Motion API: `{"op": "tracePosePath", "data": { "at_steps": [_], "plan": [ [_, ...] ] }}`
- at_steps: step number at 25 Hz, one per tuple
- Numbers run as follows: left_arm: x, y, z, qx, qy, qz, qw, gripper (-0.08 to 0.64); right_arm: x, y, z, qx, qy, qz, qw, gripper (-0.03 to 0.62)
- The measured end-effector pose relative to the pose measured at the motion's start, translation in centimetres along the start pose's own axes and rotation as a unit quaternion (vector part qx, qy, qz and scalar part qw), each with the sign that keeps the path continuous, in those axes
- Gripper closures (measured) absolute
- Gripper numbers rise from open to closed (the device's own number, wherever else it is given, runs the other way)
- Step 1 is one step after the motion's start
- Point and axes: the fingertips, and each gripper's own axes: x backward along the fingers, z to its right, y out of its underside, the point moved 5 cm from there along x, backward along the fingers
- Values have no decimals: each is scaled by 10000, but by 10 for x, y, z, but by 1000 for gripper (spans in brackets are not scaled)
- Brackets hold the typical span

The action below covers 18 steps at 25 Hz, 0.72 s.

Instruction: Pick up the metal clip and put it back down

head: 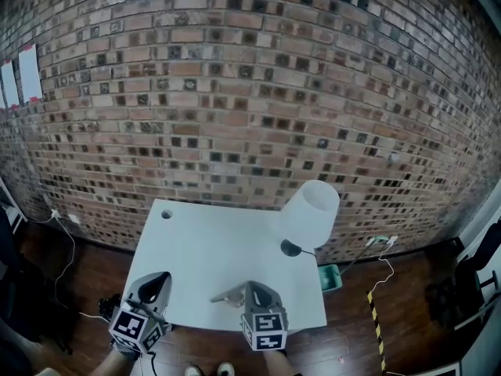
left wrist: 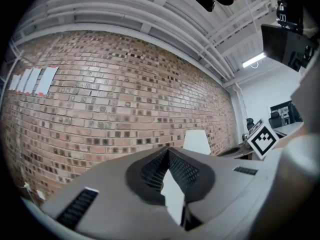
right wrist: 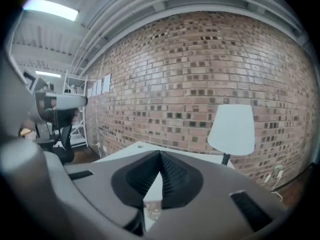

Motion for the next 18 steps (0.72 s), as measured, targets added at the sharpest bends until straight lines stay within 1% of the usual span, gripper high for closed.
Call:
{"op": "tracePosePath", "data": {
  "at_steps": [3, 4, 8, 12, 16, 18],
  "plan": [
    [3, -2, 0, 59, -39, 49, 10000, 545, 14, -23, -3, -463, -96, 408, 9980, 614],
    [5, -3, -1, 78, -64, 68, 9999, 545, 19, -28, -3, -539, -90, 503, 9972, 614],
    [10, -3, -3, 87, -129, 89, 9998, 545, 25, -34, -3, -519, -56, 564, 9970, 614],
    [16, -2, -3, 172, -102, 134, 9997, 545, 33, -37, -9, -528, -29, 581, 9969, 614],
    [25, -4, -3, 20, 77, 117, 9999, 545, 42, -42, -24, -508, -77, 622, 9967, 614],
    [32, -4, -4, -54, 177, 78, 9998, 545, 52, -46, -31, -474, -15, 657, 9967, 614]
  ]
}}
